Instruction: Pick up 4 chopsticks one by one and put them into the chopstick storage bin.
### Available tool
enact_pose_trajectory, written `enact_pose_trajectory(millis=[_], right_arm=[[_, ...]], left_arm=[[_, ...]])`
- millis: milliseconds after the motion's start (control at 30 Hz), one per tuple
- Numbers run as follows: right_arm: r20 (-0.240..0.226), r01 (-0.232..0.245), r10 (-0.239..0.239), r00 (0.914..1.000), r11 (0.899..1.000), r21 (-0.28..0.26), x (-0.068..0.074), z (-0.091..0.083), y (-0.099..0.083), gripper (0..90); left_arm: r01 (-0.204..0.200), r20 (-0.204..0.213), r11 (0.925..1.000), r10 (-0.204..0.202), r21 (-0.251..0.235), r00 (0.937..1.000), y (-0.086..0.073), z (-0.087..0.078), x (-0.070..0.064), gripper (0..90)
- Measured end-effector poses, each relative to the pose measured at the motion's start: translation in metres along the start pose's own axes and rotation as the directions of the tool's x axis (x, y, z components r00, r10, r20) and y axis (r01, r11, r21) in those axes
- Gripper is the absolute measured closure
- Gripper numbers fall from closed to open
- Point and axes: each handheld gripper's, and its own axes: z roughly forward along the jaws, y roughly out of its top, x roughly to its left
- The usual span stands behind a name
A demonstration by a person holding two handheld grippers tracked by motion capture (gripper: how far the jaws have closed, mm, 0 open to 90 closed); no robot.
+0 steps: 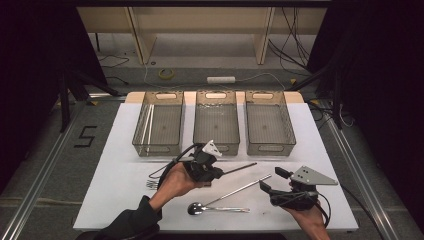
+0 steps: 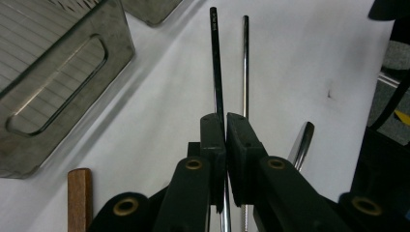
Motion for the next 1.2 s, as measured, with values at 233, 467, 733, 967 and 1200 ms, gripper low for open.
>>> enact_pose_trajectory(millis=[233, 467, 733, 967, 1200], right_arm=[[-0.002, -0.003, 0.003, 1.0000, 1.000, -0.001, -0.001, 0.000, 0.000, 27.6], [-0.001, -0.006, 0.006, 1.0000, 1.000, 0.002, -0.001, 0.001, 0.000, 27.6], [-0.002, -0.008, 0.008, 1.0000, 1.000, 0.001, -0.001, 0.001, 0.000, 27.7], [-0.003, -0.006, 0.006, 1.0000, 1.000, 0.005, -0.001, 0.001, -0.001, 27.6], [-0.002, -0.009, 0.009, 1.0000, 1.000, 0.008, -0.001, 0.002, -0.001, 27.6]], left_arm=[[0.021, -0.004, 0.9988, -0.021, -0.044, 0.9998, 0.000, -0.025, 0.007, 85.8], [0.059, -0.049, 0.9917, -0.065, -0.114, 0.9967, -0.004, -0.053, 0.025, 85.7], [0.128, -0.141, 0.9736, -0.156, -0.189, 0.9776, -0.013, -0.077, 0.057, 85.7], [0.199, -0.222, 0.9506, -0.253, -0.238, 0.9416, -0.025, -0.090, 0.091, 85.7], [0.240, -0.284, 0.9342, -0.313, -0.264, 0.9062, -0.035, -0.096, 0.121, 85.7]])
